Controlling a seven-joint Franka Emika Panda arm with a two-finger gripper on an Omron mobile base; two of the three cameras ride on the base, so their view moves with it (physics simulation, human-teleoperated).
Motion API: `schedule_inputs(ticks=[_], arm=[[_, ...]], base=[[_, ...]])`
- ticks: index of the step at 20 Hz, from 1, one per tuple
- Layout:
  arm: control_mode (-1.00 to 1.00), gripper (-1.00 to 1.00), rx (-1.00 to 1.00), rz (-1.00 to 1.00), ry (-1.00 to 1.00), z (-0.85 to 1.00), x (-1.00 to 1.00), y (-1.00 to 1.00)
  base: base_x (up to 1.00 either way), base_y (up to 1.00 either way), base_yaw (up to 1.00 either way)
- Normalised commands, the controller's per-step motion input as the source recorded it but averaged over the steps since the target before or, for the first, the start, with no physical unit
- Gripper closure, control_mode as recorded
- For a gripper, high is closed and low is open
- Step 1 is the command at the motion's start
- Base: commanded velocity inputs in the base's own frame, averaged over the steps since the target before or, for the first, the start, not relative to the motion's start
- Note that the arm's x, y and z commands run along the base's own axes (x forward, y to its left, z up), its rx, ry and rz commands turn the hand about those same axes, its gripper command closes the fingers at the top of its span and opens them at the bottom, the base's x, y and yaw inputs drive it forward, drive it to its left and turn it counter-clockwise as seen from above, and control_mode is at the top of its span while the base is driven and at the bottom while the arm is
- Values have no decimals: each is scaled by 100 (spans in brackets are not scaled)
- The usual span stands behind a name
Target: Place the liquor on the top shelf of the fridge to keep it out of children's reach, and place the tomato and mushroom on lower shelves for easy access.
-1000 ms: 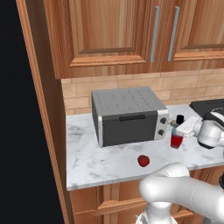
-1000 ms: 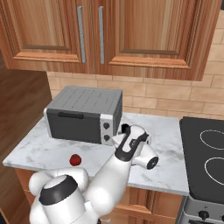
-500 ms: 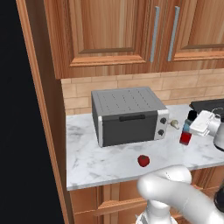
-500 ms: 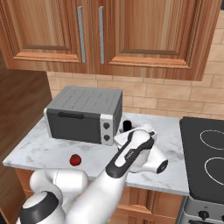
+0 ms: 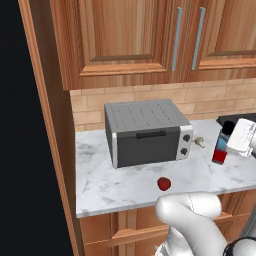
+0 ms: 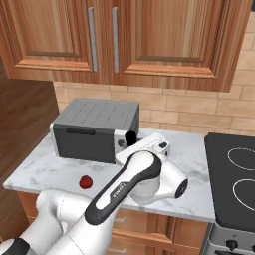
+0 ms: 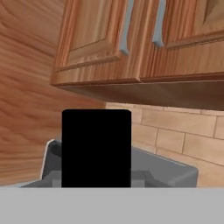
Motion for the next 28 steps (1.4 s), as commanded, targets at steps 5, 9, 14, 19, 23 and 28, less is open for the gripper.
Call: schedule_inputs(ticks=[5, 9, 14, 19, 23, 28], arm=[[-100, 100, -13, 2, 0, 58, -56, 83], [-100, 100, -11, 3, 0, 65, -58, 74], [-100, 100, -8, 7, 0, 32, -42, 68], [-100, 100, -4, 7, 0, 22, -22, 51], [-100, 100, -3, 7, 0, 24, -18, 49], [-100, 100, -6, 8, 0, 16, -7, 54]], base=[[0, 0, 0], [0, 0, 0], [0, 0, 0], [0, 0, 0], [0, 0, 0], [0, 0, 0]])
